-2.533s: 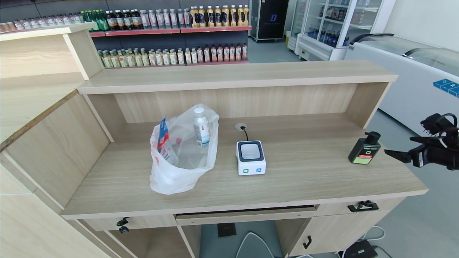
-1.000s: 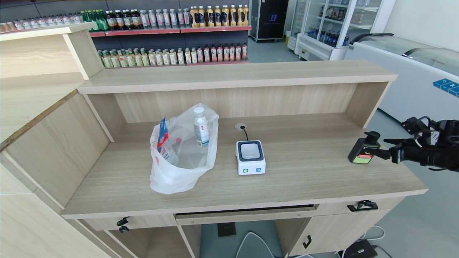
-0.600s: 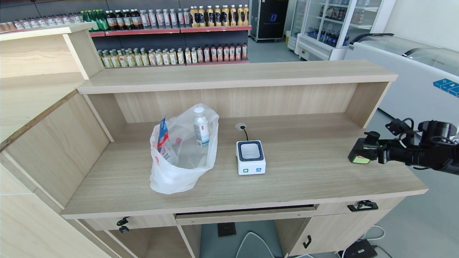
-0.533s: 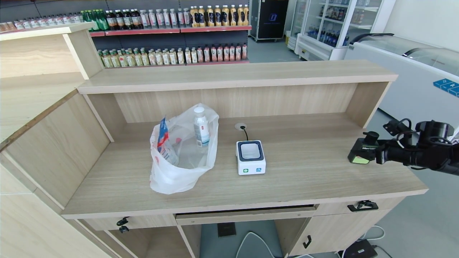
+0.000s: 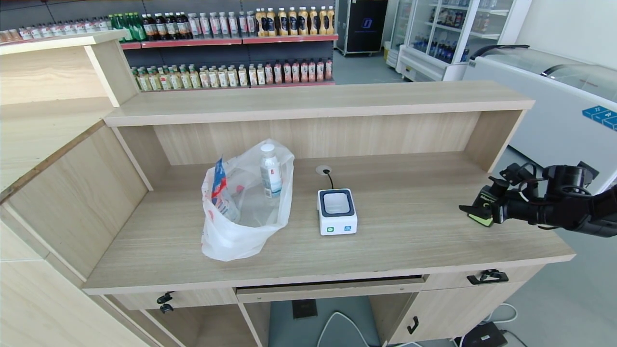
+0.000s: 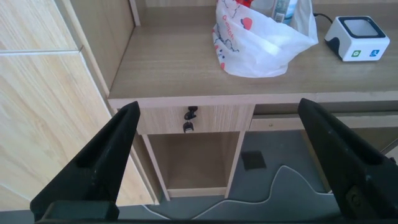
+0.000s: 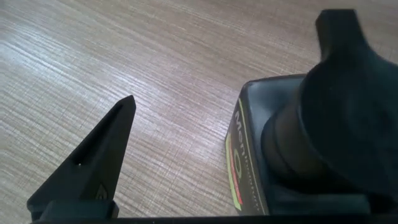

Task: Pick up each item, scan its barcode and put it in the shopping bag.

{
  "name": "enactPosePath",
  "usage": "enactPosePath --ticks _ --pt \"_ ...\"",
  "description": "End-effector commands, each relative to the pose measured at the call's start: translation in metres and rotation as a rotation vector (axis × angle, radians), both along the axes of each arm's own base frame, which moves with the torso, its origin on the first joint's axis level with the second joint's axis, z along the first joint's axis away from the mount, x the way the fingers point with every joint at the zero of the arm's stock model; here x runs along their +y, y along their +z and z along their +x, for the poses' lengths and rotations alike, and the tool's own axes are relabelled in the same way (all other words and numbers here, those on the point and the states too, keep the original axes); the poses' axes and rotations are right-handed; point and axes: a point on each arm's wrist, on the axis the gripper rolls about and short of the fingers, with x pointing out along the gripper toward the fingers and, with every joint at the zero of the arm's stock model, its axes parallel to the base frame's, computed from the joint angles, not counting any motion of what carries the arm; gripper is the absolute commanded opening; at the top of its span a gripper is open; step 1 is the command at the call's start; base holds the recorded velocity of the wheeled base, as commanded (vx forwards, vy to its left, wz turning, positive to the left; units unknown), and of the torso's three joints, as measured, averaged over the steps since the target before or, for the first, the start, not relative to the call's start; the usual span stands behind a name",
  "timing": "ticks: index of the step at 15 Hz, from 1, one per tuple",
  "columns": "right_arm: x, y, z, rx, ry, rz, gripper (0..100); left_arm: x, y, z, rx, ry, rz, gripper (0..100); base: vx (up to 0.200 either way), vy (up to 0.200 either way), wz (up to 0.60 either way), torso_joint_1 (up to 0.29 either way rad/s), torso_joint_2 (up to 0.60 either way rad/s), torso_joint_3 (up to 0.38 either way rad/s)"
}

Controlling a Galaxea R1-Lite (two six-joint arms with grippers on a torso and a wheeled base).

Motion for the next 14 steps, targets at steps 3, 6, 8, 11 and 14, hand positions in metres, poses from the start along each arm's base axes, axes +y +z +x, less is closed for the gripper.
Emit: enactPosePath --ticks 3,6,8,11,14 --pt "0.001 -0.004 -0.001 0.005 0.004 -0.005 100 0.0 0.0 0.0 -0.001 0.001 0.0 100 0.0 0.0 0.0 0.0 0.0 0.0" --pt "0.0 -0.007 0.0 0.007 0.004 -0.005 0 0.0 0.0 0.0 -0.001 0.001 0.0 100 0.0 0.0 0.0 0.0 0.0 0.0" --pt "0.0 -0.007 0.0 0.006 0.004 -0.007 0 0.0 0.0 0.0 -0.001 0.001 0.0 100 0.0 0.0 0.0 0.0 0.0 0.0" --pt "-0.001 -0.004 0.0 -0.017 0.01 -0.044 0 0.0 0.0 0.0 -0.001 0.001 0.0 100 0.0 0.0 0.0 0.0 0.0 0.0" --pt "0.0 0.03 -0.007 -0.123 0.022 -0.138 0 0.0 0.0 0.0 -0.001 0.001 0.0 100 0.0 0.0 0.0 0.0 0.0 0.0"
